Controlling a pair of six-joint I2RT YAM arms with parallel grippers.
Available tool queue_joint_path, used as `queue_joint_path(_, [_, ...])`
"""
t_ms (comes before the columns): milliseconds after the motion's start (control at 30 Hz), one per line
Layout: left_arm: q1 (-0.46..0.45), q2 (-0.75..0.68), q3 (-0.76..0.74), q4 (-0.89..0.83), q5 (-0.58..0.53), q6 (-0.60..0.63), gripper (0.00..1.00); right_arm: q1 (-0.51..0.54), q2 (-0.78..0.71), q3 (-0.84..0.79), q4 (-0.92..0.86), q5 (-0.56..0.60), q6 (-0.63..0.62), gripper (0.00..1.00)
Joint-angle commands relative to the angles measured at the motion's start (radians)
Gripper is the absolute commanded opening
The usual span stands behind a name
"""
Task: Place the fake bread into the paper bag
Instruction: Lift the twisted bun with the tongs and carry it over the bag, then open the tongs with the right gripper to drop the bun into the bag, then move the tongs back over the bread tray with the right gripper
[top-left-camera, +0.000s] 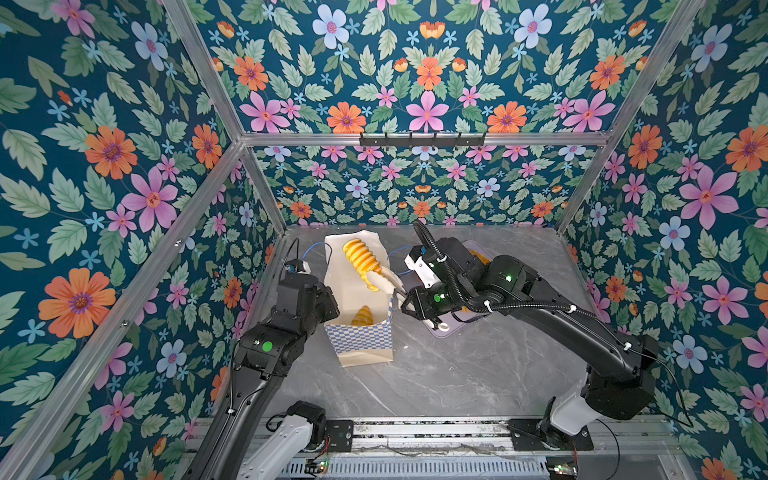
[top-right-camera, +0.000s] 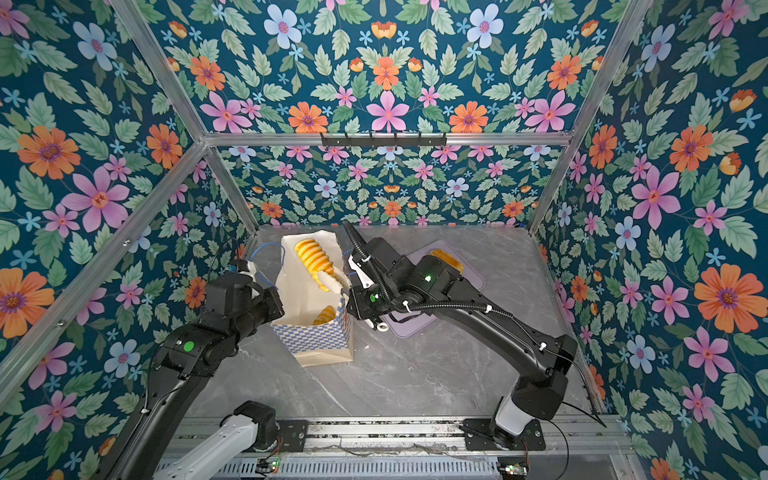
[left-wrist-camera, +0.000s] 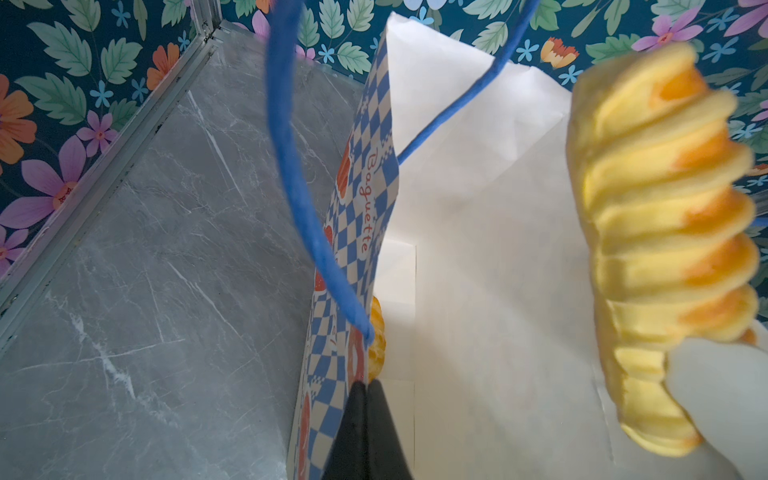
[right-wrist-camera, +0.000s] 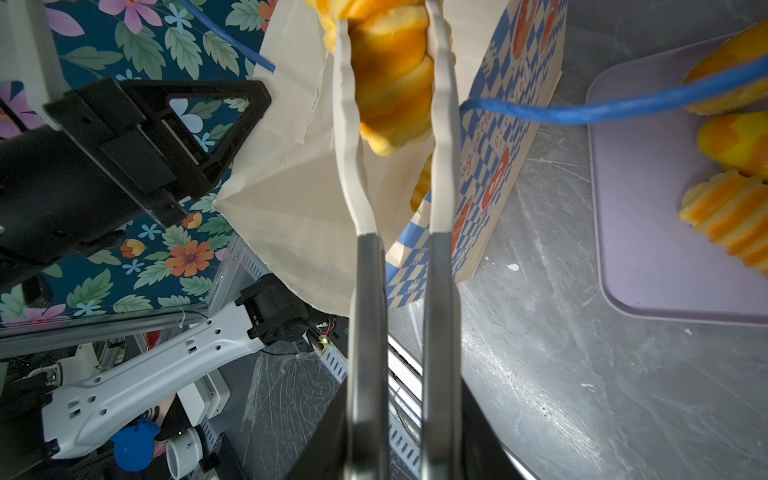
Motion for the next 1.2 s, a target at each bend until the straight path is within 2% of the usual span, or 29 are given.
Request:
queue_joint_path(0, [0.001, -0.001, 0.004, 0.026, -0.009, 0.006, 0.0, 0.001, 0.001, 0.001, 0.02, 0.013, -0.007, 0.35])
queue_joint_path(467, [0.001, -0.006, 0.002, 0.022, -0.01, 0.004, 0.0, 0.002, -0.001, 0.008, 0.025, 0.012, -0.012, 0.45])
queue_joint_path(967, [0.001, -0.007, -0.001, 0.02, -0.013, 0.003, 0.0, 0.001, -0.017, 0.035, 0.041, 0.016, -0.023, 0.45])
queue_joint_path(1100, [0.0, -0.008, 0.0, 0.02, -0.012, 0.003, 0.07, 0.002, -0.021, 0.055, 0.039, 0.027, -0.032, 0.45])
queue_joint_path(1167, [0.001, -0.007, 0.002, 0.018, -0.012, 0.002, 0.15, 0.002, -0.025, 0.064, 0.036, 0.035, -0.036, 0.45])
